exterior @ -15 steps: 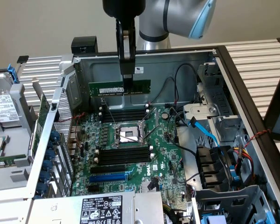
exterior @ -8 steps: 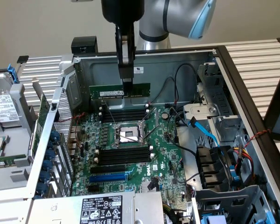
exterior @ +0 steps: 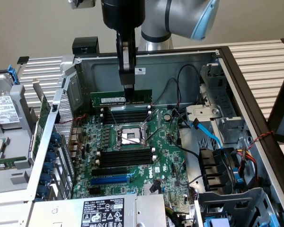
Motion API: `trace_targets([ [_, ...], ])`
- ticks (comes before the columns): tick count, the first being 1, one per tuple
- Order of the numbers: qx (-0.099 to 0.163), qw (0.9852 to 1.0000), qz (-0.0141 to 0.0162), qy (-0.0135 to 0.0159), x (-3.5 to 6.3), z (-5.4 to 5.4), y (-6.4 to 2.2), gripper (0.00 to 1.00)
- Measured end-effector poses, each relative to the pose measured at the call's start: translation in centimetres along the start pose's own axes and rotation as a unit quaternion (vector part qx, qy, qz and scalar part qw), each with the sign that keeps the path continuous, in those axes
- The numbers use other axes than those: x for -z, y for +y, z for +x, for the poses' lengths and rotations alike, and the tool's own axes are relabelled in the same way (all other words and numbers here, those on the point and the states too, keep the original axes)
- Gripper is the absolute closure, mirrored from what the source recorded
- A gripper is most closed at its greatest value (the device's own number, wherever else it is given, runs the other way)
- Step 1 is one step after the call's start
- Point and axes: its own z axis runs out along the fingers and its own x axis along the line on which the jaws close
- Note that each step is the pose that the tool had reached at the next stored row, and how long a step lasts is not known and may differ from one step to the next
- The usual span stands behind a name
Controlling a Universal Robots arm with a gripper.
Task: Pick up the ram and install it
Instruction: 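Insert the ram into the slot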
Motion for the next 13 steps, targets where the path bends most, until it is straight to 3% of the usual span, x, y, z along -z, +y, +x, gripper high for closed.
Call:
trace_targets([
  [4,0.0,1.0,0.0,0.0006,-0.64,-0.9,0.04,0.87],
  [7,0.0,1.0,0.0003,0.0057,-0.93,-1.0,0.04,0.87],
  [13,0.0,1.0,0.0003,0.0062,-1.98,-0.8,0.04,0.87],
])
